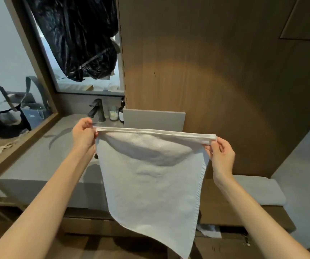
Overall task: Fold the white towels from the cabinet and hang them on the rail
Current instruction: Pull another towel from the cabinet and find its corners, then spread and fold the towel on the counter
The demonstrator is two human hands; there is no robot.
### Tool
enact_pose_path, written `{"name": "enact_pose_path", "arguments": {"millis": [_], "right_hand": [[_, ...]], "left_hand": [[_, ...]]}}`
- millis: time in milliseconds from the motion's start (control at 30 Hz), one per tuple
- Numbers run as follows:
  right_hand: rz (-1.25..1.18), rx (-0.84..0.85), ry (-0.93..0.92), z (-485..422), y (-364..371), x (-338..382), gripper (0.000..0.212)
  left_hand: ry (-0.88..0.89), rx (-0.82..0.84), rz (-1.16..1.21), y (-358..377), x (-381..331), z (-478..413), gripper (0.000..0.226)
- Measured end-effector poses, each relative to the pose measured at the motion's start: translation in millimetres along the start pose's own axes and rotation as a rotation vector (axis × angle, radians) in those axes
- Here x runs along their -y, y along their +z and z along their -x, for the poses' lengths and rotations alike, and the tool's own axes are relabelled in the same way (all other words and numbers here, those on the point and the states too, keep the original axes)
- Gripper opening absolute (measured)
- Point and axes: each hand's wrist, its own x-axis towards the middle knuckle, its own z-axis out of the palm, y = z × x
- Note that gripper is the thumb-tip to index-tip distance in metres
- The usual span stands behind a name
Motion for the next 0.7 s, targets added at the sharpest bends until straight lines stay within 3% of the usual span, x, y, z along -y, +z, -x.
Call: {"name": "enact_pose_path", "arguments": {"millis": [367, 700], "right_hand": [[0.081, -0.089, 0.011, -87.7, 83.8, -17.0, 0.023], [0.132, -0.006, 0.079, -157.2, 119.2, -61.2, 0.024]], "left_hand": [[-0.058, 0.134, -0.001, 66.5, 15.5, -136.2, 0.041], [-0.106, 0.071, -0.033, 118.0, 63.0, -211.2, 0.046]]}}
